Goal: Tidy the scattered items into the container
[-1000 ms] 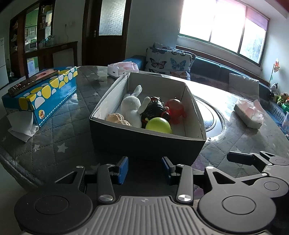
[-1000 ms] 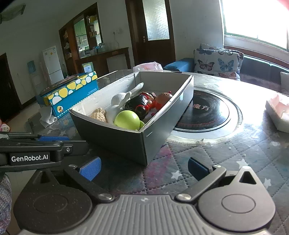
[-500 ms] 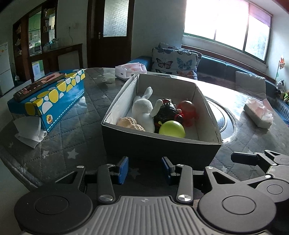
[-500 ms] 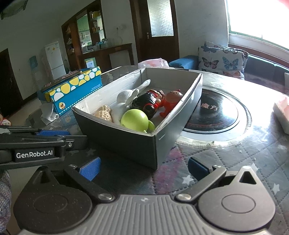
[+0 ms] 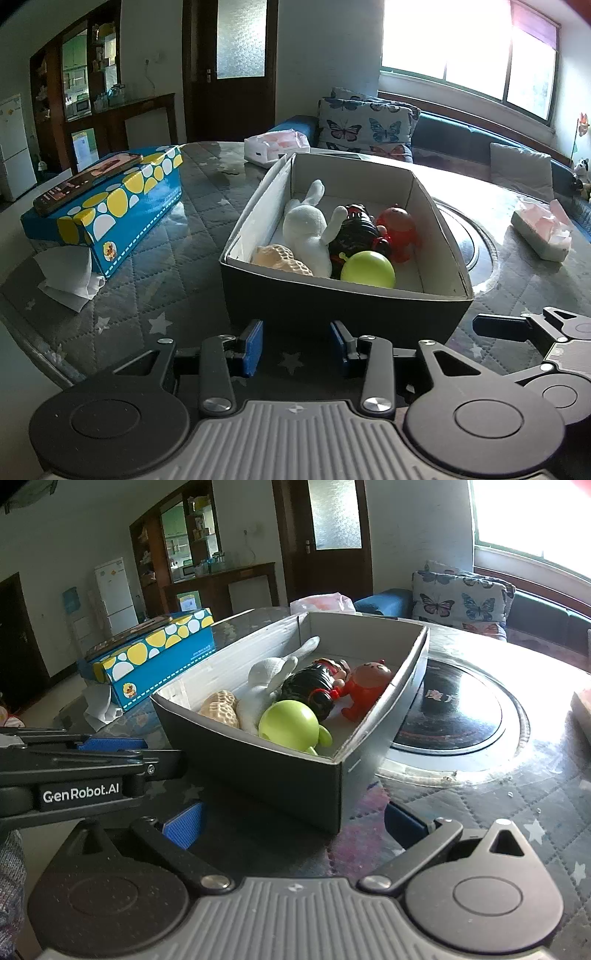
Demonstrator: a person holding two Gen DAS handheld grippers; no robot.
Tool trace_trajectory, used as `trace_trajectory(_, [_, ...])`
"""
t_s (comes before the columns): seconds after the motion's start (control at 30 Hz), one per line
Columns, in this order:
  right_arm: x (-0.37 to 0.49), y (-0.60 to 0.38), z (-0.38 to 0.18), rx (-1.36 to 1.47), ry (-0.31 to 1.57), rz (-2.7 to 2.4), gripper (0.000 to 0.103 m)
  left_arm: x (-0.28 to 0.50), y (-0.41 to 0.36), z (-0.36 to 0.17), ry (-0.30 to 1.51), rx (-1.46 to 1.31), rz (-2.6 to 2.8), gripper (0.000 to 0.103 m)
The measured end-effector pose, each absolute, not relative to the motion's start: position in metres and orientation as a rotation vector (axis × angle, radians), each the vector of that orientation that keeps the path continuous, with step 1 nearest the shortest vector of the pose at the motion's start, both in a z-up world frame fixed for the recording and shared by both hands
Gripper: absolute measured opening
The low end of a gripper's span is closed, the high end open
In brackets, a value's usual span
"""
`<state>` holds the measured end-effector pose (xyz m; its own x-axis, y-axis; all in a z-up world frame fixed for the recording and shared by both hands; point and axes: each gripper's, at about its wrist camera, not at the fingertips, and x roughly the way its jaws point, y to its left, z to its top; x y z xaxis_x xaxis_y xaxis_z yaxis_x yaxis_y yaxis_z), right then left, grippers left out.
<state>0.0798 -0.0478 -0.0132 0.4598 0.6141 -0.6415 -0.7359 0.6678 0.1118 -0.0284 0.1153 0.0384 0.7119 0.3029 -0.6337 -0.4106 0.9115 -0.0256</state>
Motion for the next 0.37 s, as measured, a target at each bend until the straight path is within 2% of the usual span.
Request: trace_trajectory(0.37, [0.0805, -0.0431, -0.0150, -0.195, 0.703, 0.837, 0.103, -0.0269, 0.1171, 0.0403, 0.636, -0.141, 0.425, 0.035])
